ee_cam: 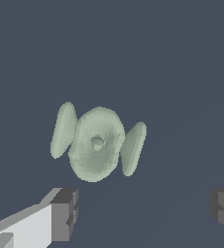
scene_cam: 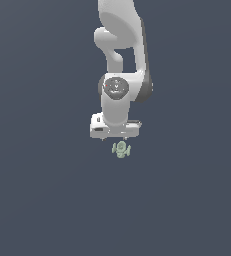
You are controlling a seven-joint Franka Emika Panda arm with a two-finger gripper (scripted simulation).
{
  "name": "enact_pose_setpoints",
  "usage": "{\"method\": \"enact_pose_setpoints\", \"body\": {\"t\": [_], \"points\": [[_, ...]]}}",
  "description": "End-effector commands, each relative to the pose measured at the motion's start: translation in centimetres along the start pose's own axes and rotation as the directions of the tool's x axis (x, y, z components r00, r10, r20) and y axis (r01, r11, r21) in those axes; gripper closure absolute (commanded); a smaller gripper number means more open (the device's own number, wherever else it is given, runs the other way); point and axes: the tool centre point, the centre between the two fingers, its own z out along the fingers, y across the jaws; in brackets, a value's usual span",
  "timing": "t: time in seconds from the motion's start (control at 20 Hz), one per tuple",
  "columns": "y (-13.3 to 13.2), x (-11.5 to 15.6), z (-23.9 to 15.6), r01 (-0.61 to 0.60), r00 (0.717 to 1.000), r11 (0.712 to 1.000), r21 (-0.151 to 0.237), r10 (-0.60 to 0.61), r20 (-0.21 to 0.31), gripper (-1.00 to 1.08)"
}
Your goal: Pick up the object and move it to a goal position.
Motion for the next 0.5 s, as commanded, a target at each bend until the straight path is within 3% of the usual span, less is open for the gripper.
{"method": "enact_pose_setpoints", "body": {"t": [0.0, 0.45], "points": [[0.00, 0.00, 0.00, 0.000, 1.000, 1.000, 0.000, 0.000, 0.000, -0.92], [0.24, 0.32, -0.22, 0.018, 1.000, 1.000, 0.013, -0.017, -0.010, -0.92]]}}
